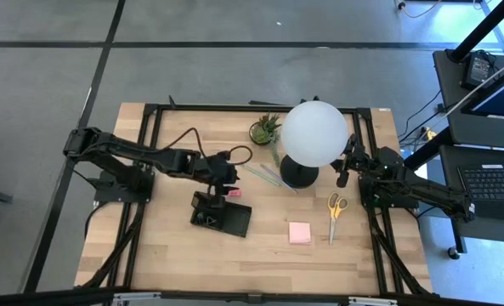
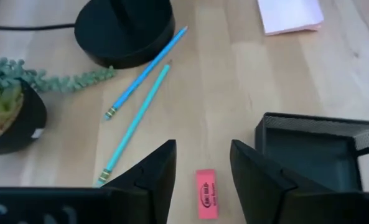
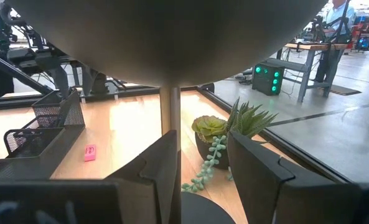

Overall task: Pick and place office supplies into organizer
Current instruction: Put the eraser into the desk organizer

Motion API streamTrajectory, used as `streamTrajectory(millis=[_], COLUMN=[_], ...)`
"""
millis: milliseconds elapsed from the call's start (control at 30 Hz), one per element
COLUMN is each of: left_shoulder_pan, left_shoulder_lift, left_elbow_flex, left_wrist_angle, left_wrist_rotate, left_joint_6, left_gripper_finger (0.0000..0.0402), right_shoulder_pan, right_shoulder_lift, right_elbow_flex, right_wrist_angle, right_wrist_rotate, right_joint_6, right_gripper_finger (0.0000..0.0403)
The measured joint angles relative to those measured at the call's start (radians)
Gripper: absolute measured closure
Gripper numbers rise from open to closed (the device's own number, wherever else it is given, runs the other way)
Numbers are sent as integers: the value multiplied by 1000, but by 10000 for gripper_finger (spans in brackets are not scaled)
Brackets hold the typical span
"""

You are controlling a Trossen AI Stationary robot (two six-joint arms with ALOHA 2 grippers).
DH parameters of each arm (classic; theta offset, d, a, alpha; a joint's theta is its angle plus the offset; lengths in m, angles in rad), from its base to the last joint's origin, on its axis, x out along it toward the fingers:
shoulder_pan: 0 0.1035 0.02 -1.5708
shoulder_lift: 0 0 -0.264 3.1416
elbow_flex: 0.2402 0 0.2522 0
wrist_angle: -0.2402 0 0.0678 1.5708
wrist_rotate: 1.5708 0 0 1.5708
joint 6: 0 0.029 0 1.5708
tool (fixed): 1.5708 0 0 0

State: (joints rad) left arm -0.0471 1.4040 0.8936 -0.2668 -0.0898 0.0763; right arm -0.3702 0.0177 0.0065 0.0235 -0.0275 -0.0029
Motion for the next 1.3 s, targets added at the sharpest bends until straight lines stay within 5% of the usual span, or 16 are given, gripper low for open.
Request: streamTrajectory(millis=[567,1067,1300], left_shoulder_pan=[11,46,41], left_shoulder_lift=[28,233,353], left_elbow_flex=[0,191,295], left_wrist_angle=[-2,-262,-365], left_wrist_rotate=[-88,53,89], left_joint_6=[-144,-238,-101], left_gripper_finger=[263,263,263], right_shoulder_pan=[0,0,0], right_shoulder_lift=[0,4,8], right_elbow_flex=[0,0,0], right_wrist_angle=[0,0,0], right_wrist_rotate=[0,0,0], right_joint_6=[-5,-3,-6], right_gripper_finger=[258,258,258])
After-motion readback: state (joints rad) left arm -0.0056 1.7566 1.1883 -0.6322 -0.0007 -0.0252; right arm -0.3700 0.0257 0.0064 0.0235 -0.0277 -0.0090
